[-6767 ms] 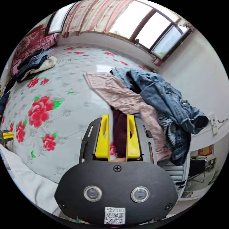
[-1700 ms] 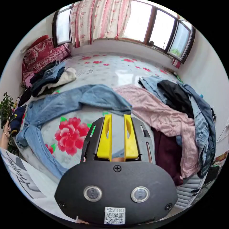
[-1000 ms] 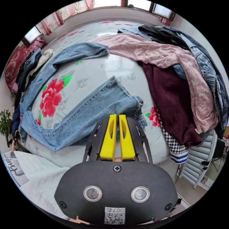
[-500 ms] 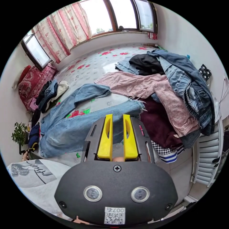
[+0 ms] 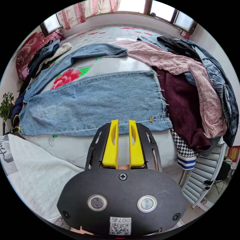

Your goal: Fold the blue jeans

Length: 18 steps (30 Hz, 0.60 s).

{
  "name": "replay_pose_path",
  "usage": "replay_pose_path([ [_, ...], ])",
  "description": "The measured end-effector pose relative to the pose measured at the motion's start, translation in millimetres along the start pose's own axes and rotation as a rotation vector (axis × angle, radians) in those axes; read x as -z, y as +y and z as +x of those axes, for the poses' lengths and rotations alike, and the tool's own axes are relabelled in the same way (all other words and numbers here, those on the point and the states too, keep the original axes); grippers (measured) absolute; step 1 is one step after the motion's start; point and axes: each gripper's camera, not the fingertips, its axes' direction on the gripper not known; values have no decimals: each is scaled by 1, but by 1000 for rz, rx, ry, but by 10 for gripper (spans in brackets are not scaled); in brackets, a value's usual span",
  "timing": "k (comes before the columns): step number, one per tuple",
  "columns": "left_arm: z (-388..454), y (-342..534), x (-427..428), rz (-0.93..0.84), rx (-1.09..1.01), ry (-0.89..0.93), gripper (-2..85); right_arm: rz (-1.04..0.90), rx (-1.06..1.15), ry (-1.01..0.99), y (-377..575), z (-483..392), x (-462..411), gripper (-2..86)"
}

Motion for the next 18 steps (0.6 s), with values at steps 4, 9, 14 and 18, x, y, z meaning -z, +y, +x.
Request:
replay_pose_path([
  [4,-18,-10,-12,-45,44,37,52,-16,13,22,6,-5,-8,52],
  [9,-32,-11,-15,-90,47,-33,42,-41,-49,-100,-7,9,12,56],
  [14,-36,-9,12,26,155,-22,12,243,-56,-176,-76,14,56,66],
  [18,-40,-15,31,75,226,17,12,302,29,-45,-177,-3,47,81],
])
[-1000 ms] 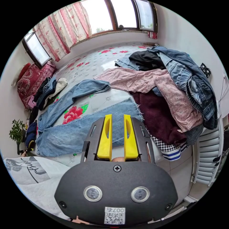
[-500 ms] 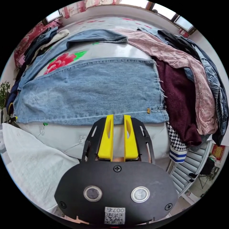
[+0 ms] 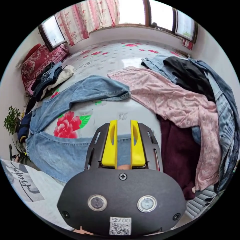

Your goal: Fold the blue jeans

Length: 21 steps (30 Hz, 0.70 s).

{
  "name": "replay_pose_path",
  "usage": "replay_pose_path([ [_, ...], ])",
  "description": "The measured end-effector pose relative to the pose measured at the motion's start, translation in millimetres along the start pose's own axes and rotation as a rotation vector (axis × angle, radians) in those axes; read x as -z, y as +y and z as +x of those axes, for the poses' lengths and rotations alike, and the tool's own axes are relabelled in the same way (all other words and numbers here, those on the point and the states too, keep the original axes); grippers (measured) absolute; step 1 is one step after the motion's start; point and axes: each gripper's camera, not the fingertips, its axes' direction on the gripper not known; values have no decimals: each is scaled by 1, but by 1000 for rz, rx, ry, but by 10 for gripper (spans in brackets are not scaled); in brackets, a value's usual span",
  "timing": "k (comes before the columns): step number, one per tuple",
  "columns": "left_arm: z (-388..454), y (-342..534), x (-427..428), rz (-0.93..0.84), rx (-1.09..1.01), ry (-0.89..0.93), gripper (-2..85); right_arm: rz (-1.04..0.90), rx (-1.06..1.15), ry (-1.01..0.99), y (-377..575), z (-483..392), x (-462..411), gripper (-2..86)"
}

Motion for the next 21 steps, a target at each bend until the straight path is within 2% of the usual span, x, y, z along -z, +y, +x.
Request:
replay_pose_path([
  [5,16,-18,6,6,40,50,13,-79,206,163,-81,-35,-75,88],
  [8,35,-33,-5,-16,32,60,11,-253,222,131,-101,-46,-130,72],
  [9,39,-37,-7,-22,30,68,10,-249,269,31,-104,-50,-129,58],
  [11,54,-53,-16,-36,15,99,6,-246,250,58,-118,-53,-119,32],
  [13,67,-64,-20,-37,-15,107,4,-89,318,95,-129,-63,-75,18],
  [15,79,-74,-20,-27,-48,110,1,239,434,51,-126,-78,23,9],
  [18,95,-87,-19,5,-95,134,-1,493,597,137,-85,-105,105,4],
  [20,102,-93,-22,12,-122,154,-1,488,658,211,-57,-114,114,4],
  [21,105,-96,-25,8,-137,157,-1,424,673,254,-40,-116,104,4],
])
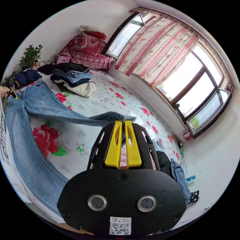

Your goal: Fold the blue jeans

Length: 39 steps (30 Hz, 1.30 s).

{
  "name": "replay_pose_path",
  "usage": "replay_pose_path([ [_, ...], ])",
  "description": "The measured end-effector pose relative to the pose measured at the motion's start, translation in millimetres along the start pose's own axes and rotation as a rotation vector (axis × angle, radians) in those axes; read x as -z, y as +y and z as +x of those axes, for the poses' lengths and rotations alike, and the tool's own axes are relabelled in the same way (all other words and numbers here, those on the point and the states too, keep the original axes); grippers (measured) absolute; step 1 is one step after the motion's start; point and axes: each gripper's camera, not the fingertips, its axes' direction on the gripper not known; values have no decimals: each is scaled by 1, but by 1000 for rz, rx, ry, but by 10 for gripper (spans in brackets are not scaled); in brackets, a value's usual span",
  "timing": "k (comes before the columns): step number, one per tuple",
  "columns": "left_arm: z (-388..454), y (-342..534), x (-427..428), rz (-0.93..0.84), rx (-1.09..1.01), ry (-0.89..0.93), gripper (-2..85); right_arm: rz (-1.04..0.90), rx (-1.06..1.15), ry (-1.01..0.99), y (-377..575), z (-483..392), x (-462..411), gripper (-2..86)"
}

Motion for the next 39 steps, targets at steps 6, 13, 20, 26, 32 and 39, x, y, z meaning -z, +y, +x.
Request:
replay_pose_path([
  [6,0,-11,-10,-13,-33,19,10,-708,-203,-153,130,-43,-103,14],
  [13,-9,-59,12,61,-62,-59,46,-470,-462,-212,101,-10,-91,34],
  [20,-10,-140,15,134,-52,-134,57,-429,-457,-316,25,-7,-178,61],
  [26,-22,-213,27,153,-119,-224,96,-549,-569,-271,7,50,-249,84],
  [32,-69,-266,3,42,43,-218,111,-662,-633,-330,13,66,-293,57],
  [39,-75,-255,31,67,24,-236,28,-486,-618,-326,-1,101,-234,7],
])
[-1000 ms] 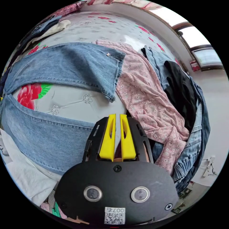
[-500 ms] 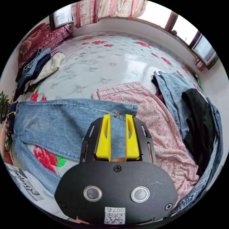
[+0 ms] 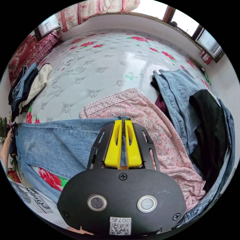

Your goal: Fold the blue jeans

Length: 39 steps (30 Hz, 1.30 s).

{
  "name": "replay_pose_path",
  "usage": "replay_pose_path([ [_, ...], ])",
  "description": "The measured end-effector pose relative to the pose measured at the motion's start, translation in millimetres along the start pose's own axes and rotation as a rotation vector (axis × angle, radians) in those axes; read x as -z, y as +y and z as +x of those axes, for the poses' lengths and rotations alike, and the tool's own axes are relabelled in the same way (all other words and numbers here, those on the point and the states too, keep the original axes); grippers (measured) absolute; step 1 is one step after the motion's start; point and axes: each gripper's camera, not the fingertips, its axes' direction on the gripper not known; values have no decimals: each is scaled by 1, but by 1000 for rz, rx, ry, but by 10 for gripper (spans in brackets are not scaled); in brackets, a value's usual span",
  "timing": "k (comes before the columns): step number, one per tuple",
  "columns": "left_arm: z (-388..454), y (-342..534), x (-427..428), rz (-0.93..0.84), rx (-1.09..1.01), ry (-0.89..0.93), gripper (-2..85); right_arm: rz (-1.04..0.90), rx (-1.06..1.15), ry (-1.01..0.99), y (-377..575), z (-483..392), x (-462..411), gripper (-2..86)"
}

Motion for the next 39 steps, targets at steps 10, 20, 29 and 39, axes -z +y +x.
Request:
replay_pose_path([
  [10,-91,141,185,385,64,382,-4,308,52,-189,52,27,175,14],
  [20,-153,418,283,498,120,401,-3,409,54,-187,256,65,273,14],
  [29,-179,528,131,68,303,350,-3,-83,-156,-134,420,110,149,0],
  [39,-170,520,155,64,196,249,0,72,-133,-113,416,146,177,-1],
])
